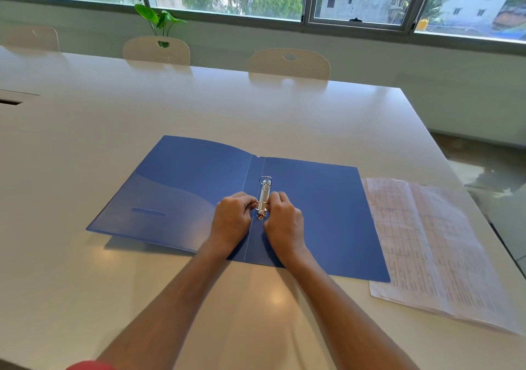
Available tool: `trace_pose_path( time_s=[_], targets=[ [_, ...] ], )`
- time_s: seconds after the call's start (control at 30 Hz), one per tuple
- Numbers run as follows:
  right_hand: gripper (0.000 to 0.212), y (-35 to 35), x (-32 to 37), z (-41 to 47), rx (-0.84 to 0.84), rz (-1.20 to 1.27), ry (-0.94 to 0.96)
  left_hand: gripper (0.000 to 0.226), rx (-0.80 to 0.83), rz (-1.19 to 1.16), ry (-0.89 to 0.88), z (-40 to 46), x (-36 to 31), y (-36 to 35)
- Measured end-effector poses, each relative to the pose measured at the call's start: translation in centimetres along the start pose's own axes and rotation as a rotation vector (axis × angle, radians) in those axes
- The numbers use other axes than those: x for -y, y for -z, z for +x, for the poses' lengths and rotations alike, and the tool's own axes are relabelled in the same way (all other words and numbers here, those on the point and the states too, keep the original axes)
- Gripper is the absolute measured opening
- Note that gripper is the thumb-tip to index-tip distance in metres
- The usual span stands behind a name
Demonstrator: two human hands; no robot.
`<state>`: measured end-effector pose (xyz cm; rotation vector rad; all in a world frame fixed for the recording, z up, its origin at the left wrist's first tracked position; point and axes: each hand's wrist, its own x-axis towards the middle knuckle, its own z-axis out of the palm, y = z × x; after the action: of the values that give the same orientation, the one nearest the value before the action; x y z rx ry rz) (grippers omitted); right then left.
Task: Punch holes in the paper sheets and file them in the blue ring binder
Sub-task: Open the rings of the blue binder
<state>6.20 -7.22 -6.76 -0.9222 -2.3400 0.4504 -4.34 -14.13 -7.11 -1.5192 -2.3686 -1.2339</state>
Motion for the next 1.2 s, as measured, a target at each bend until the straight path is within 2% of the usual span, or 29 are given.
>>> trace_pose_path(
  time_s=[0.37,0.7,0.8,0.97,1.1,1.2],
  targets=[
    [0.001,-0.2,-0.5,-0.1,-0.015,0.016,-0.061,0.013,0.001,0.01,0.01,0.1,0.4,0.1],
    [0.008,0.3,-1.1,-0.3,-0.004,0.141,-0.09,0.014,-0.032,-0.028,-0.009,-0.3,-0.4,0.5],
    [0.012,1.3,-1.7,-0.7,0.038,0.283,-0.17,0.026,-0.069,-0.057,0.015,-0.4,-0.8,0.7],
    [0.031,4.5,-2.7,-1.1,0.173,0.434,-0.195,0.023,-0.189,-0.016,0.031,-0.5,-1.5,0.6],
    [0.028,8.3,-5.1,-1.5,0.1,0.416,-0.22,0.024,-0.332,-0.06,0.107,-0.5,-3.1,-0.4],
    [0.025,11.7,-7.9,-1.9,0.013,0.371,-0.274,0.021,-0.347,-0.176,0.054,-0.3,-5.7,-1.7]
  ],
)
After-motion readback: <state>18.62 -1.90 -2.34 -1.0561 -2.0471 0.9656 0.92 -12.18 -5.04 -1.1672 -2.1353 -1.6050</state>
